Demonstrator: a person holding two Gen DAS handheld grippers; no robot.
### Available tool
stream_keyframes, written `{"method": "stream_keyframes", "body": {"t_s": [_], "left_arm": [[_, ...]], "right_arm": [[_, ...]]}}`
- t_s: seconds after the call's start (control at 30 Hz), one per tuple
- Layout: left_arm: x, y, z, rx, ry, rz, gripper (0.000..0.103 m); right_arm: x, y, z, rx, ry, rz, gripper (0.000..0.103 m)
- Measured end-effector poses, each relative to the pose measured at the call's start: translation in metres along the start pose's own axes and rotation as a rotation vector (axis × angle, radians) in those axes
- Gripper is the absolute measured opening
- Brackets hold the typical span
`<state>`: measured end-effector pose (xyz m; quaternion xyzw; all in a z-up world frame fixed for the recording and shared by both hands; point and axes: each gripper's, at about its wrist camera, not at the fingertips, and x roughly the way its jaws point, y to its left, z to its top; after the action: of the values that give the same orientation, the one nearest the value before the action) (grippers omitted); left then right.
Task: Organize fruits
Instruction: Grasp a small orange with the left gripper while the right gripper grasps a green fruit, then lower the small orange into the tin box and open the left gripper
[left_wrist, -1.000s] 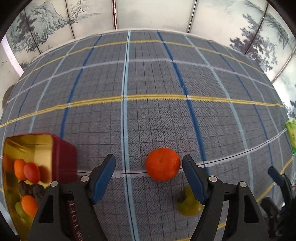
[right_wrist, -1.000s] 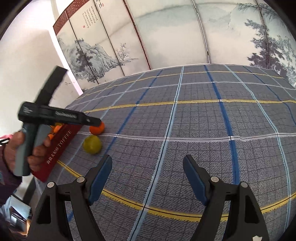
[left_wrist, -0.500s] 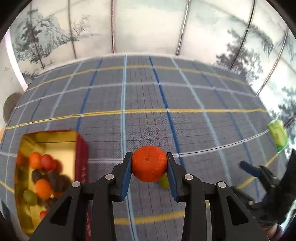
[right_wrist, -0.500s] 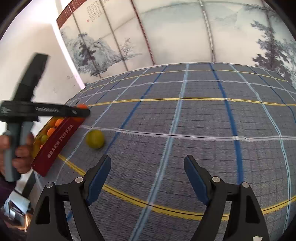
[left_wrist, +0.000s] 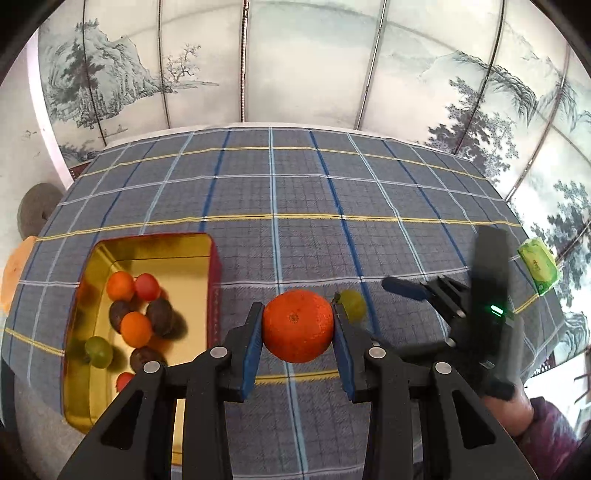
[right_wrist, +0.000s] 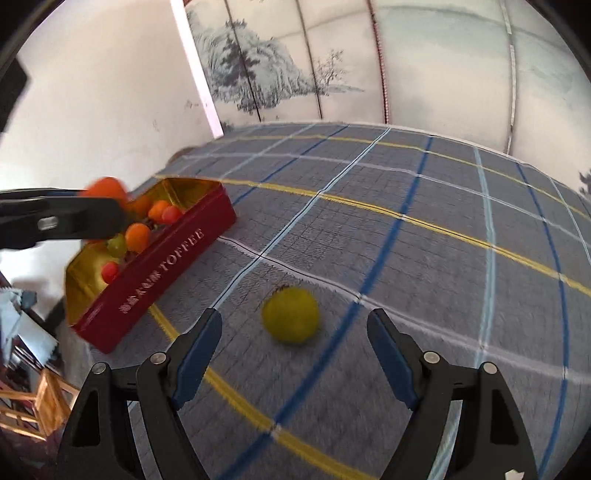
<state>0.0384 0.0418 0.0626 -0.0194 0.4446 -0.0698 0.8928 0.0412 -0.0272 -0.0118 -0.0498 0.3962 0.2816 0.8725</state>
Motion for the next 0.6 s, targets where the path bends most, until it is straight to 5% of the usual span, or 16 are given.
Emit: {"method": "stream_keyframes", "body": {"t_s": [0.1, 0.13, 0.23, 0.6], "left_arm": [[-0.006, 0.003, -0.005, 0.01, -0.015, 0.021, 0.037], [-0.008, 0.004, -0.007, 0.015, -0.022, 0.039, 0.037], [-0.013, 0.004, -0.013, 0.028, -0.048, 0.083, 0.037], [-0.021, 0.021, -0.035, 0.035, -0.079, 0.169, 0.037]], "right_arm": [[0.015, 0.0, 0.004, -0.017, 0.034, -0.038, 0.064], [0.02, -0.001, 0.005, -0.017, 0.056, -0.037, 0.049], [0.029, 0.0, 0.004, -0.016, 0.081, -0.028, 0.032], [-0.017, -0.039, -0.018, 0.191, -0.049, -0.123, 0.032]]}}
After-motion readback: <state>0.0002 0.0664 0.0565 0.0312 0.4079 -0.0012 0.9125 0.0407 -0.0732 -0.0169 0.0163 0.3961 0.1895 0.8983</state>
